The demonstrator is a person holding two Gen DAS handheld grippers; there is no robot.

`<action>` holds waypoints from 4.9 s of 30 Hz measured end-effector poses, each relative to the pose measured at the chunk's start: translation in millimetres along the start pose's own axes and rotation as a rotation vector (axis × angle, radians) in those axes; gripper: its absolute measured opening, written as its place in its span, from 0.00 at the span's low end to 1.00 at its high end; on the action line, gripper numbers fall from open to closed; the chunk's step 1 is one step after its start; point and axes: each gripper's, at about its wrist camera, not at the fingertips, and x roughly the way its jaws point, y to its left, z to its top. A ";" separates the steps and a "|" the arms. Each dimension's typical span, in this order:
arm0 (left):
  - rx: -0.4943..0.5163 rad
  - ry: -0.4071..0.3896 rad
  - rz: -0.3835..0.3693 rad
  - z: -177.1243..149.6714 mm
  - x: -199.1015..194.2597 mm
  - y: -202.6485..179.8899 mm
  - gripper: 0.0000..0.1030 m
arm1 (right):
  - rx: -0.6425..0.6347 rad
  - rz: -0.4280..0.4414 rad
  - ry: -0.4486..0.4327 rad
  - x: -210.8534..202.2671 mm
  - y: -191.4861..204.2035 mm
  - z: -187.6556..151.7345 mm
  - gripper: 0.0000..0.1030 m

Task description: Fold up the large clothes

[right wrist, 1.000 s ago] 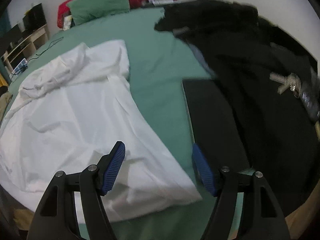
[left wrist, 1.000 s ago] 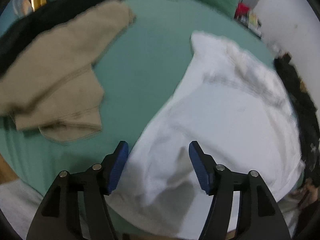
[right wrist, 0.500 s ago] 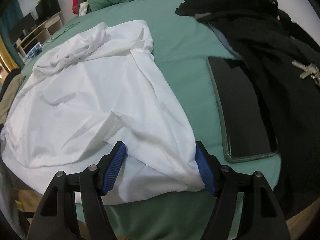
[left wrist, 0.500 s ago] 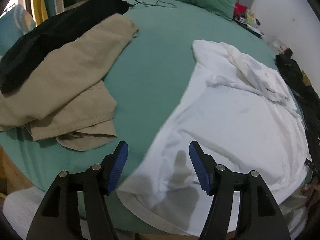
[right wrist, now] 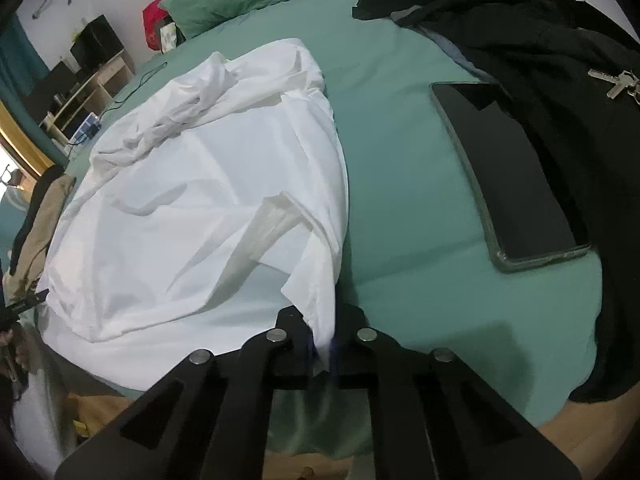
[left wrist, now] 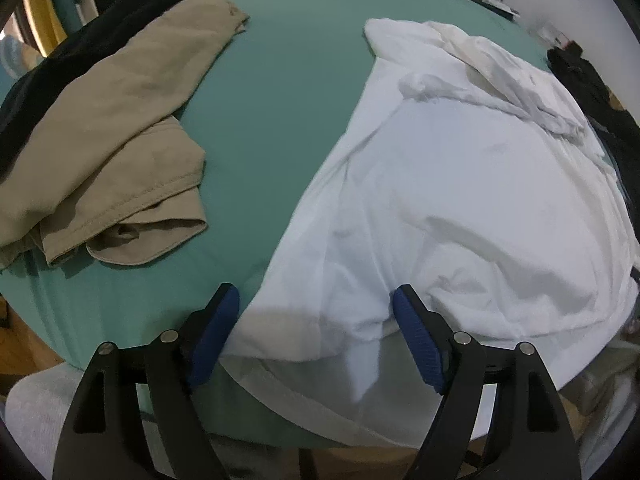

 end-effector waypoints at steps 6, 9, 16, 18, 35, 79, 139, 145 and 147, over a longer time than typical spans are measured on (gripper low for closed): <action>-0.011 0.004 -0.071 -12.4 -15.3 4.7 0.03 | 0.107 0.108 -0.034 -13.0 -0.5 -8.8 0.04; -0.053 -0.014 -0.099 -19.2 -23.2 9.5 0.02 | 0.127 0.122 -0.076 -24.6 3.9 -12.7 0.04; -0.057 -0.151 -0.106 -24.7 -71.7 16.0 0.02 | 0.205 0.142 -0.205 -63.0 -3.7 -18.3 0.04; -0.047 -0.181 -0.100 -25.1 -84.6 17.8 0.02 | 0.194 0.138 -0.223 -74.3 -0.2 -20.8 0.04; -0.097 -0.373 -0.194 -23.4 -172.1 34.8 0.02 | 0.025 0.034 -0.298 -147.2 16.6 -23.7 0.04; -0.292 -0.274 -0.105 215.5 32.3 17.3 0.63 | 0.082 -0.002 -0.255 57.9 -9.1 212.3 0.54; -0.036 -0.100 -0.367 53.2 -9.7 -82.3 0.51 | -0.007 0.106 -0.114 -3.6 68.5 48.1 0.40; -0.005 -0.007 -0.388 60.7 24.8 -102.6 0.52 | -0.133 0.150 0.001 32.2 94.9 54.1 0.45; 0.001 -0.006 -0.388 64.5 27.2 -104.5 0.55 | -0.150 0.145 0.024 41.6 98.9 61.4 0.55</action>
